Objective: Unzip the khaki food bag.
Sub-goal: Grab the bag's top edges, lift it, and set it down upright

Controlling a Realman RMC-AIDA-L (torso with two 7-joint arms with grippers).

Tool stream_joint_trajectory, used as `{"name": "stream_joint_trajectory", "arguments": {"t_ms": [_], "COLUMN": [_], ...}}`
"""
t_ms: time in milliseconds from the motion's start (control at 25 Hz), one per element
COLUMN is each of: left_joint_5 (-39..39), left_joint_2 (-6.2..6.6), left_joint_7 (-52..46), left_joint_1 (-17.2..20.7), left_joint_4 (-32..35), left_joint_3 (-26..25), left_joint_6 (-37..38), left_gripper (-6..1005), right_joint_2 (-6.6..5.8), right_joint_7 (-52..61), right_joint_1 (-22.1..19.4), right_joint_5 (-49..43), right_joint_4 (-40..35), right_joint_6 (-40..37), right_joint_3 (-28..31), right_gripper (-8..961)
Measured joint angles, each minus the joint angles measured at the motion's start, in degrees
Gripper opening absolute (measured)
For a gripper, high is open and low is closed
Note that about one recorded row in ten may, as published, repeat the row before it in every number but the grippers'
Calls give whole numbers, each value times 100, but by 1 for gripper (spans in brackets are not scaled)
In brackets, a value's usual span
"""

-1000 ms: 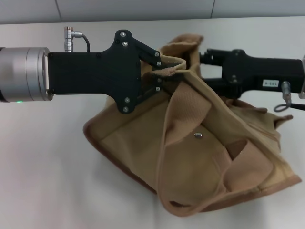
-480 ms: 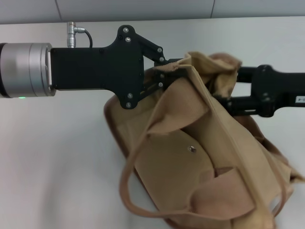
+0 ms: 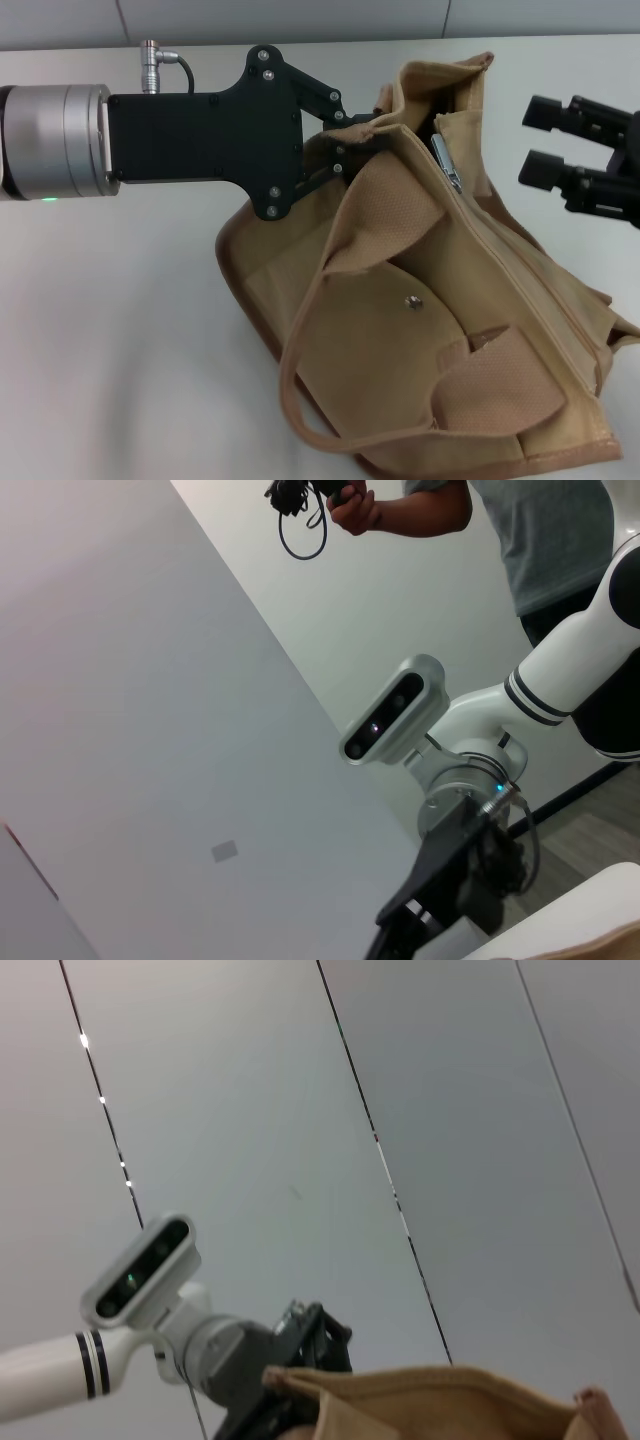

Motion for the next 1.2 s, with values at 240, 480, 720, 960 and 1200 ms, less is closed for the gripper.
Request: {"name": "stream_joint_trajectory", "arguments": {"t_ms": [240, 480, 720, 960, 1200], "left_joint_5": [-2, -3, -5, -7, -10], "left_joint_2": [0, -8, -9, -9, -9], "left_joint_7": [58, 72, 75, 113, 139], "left_joint_1": [-5, -15, -59, -69, -73], "left_joint_4": [-23, -29, -38, -42, -42], "left_joint_3": [2, 2, 38, 66, 95], "left_joint_6": [-1, -5, -6, -29, -37], "left_gripper": [29, 29, 29, 29, 30], "right_joint_2": [104, 160, 136, 118, 15], "right_joint_7": [-155, -294, -443, -20, 462], "right_joint_1": [-9, 69, 317, 554, 595], "right_joint_5": [-62, 262, 296, 168, -219], "right_joint_4": [47, 123, 609, 769, 720], "right_joint_6": [102, -128, -134, 104, 272], "right_joint_3": [110, -158, -315, -319, -294], "right_gripper": [828, 828, 829, 829, 828]}}
